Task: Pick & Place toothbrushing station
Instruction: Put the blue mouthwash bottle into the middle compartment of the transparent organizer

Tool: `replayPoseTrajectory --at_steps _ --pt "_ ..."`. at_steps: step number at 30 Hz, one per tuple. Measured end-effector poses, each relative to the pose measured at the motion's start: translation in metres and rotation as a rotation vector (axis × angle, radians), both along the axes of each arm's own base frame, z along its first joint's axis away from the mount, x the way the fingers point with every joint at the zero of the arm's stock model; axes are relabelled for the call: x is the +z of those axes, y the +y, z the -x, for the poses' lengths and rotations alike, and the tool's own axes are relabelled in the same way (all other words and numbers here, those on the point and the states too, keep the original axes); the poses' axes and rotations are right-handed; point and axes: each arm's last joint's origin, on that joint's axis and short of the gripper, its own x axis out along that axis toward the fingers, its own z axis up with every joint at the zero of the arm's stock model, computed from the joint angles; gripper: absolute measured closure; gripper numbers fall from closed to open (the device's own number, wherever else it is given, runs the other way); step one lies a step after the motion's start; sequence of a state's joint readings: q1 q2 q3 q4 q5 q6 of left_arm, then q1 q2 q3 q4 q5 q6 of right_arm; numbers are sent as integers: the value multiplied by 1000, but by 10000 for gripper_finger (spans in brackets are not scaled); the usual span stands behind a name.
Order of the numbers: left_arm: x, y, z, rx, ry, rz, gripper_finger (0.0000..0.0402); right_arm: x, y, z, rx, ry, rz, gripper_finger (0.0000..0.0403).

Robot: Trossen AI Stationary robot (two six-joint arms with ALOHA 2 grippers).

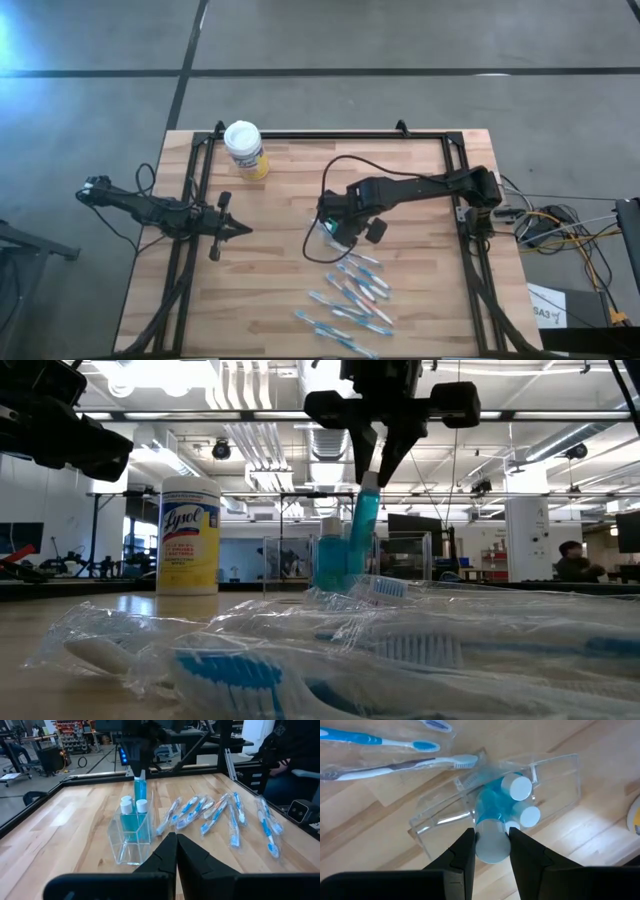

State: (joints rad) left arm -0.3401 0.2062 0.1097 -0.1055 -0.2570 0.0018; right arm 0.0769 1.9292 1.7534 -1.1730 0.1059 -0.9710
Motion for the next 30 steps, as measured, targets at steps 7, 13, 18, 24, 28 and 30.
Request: replayPoseTrajectory --at_steps 7,13,18,24,28,30 --pt "0 0 0 4 1 13 392 -1 -1 -1 5 2 9 313" --pt "0 0 0 5 2 21 392 -1 -1 -1 14 3 14 313" --pt "0 0 0 5 2 21 392 -1 -2 -1 28 4 17 313" --pt "0 0 0 2 2 22 392 -10 -7 -6 24 26 9 313" --pt "0 0 0 2 2 21 392 -19 -10 -10 17 49 10 313" --pt "0 0 0 2 3 21 392 -24 -11 -12 14 61 12 312"
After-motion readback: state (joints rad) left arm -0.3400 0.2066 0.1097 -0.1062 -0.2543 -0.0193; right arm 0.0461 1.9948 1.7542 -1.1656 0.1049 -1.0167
